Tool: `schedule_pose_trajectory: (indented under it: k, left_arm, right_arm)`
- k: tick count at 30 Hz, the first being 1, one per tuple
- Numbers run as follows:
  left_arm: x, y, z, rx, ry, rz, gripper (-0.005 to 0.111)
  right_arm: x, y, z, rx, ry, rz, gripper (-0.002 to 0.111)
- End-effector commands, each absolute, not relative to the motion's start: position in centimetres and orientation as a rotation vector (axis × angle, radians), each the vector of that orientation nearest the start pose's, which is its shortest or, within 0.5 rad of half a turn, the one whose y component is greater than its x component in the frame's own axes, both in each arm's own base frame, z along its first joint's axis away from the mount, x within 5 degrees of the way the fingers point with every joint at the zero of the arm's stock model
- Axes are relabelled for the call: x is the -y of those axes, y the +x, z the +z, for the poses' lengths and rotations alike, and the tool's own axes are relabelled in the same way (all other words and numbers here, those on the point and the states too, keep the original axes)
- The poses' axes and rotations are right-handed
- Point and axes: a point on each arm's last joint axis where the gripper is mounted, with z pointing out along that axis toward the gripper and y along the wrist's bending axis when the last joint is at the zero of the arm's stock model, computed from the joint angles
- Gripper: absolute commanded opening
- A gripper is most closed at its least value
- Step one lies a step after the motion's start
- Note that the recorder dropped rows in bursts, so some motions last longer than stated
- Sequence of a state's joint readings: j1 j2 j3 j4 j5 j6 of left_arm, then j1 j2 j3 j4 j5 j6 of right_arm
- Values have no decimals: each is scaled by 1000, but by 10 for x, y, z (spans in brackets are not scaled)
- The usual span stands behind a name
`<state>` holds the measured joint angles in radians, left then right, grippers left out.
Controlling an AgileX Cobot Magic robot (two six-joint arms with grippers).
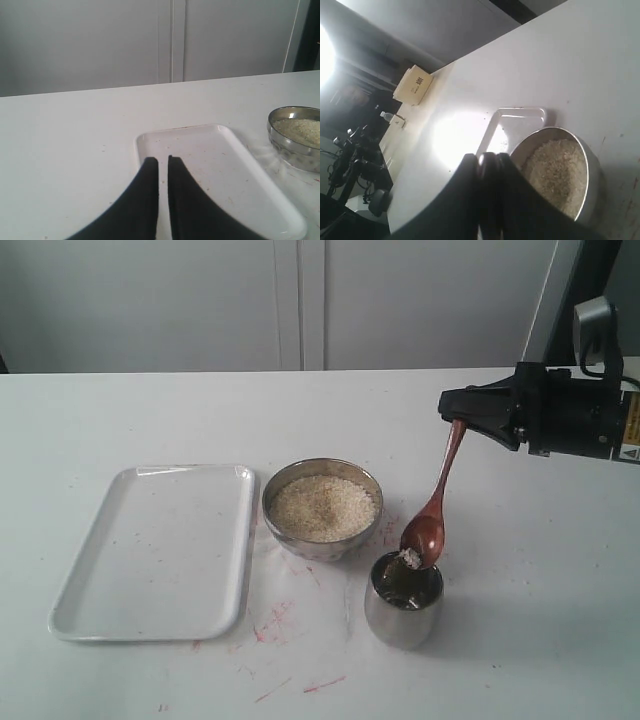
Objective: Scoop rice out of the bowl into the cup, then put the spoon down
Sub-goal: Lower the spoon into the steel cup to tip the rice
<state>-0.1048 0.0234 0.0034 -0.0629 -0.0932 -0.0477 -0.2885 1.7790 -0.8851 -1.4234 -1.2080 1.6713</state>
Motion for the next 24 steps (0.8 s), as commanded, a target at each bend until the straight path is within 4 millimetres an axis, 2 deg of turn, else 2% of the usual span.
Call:
schedule_pose_trajectory:
  k: [1,12,19,24]
  left_arm:
    - [5,57,221,-1408,-15,-176,14]
    - [5,57,221,-1408,-15,-176,14]
    - [5,57,221,-1408,-15,-176,14]
    - [5,57,221,-1408,-15,-176,14]
  right_arm:
    - [9,326,214,-1909,-61,1289,0]
    - [8,325,215,-1909,-94,1274,0]
    - [7,322,226,-1886,-122,1254,0]
    - [-3,320,232,-1875,-173,1254,0]
